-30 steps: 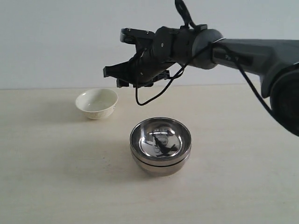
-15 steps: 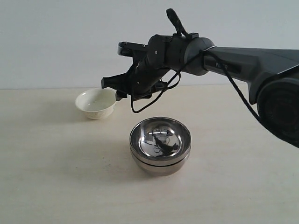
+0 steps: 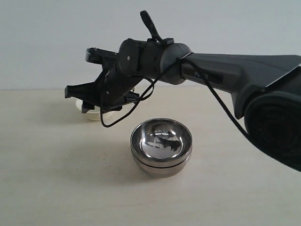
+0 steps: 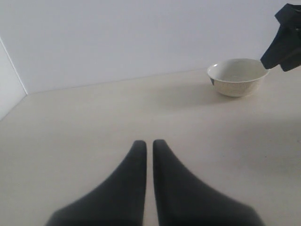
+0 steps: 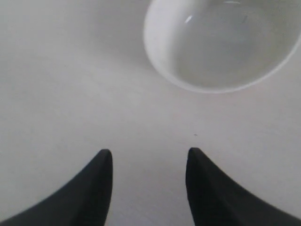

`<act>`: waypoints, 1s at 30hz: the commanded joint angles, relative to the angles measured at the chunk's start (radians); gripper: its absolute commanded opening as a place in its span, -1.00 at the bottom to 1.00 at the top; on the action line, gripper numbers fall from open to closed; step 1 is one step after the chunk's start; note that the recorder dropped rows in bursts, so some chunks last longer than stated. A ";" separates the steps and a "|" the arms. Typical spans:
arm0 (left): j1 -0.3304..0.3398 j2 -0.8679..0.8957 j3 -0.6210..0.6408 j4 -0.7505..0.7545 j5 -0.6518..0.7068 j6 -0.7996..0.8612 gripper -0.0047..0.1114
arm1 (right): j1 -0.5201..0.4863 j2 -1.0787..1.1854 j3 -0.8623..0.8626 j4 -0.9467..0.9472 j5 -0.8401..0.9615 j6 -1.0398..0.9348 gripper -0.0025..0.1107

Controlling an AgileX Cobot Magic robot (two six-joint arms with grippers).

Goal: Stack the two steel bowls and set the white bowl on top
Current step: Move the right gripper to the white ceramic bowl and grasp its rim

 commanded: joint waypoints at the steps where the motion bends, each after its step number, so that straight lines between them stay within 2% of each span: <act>1: 0.002 -0.004 0.003 -0.007 -0.007 -0.010 -0.85 | 0.023 0.005 -0.006 0.004 -0.093 0.070 -0.19; 8: 0.002 -0.004 0.003 -0.007 -0.007 -0.010 -0.85 | 0.021 0.065 -0.006 -0.046 -0.240 0.305 -0.19; 14: 0.002 -0.004 0.003 -0.007 -0.007 -0.010 -0.85 | 0.019 0.110 -0.006 -0.087 -0.322 0.380 -0.19; 19: 0.002 -0.004 0.003 -0.007 -0.007 -0.010 -0.85 | 0.019 0.112 -0.006 -0.273 -0.332 0.585 -0.19; 23: 0.002 -0.004 0.003 -0.007 -0.007 -0.010 -0.85 | 0.019 0.131 -0.006 -0.435 -0.323 0.856 -0.19; 30: 0.002 -0.004 0.003 -0.007 -0.007 -0.010 -0.85 | 0.019 0.168 -0.006 -0.573 -0.374 1.037 -0.19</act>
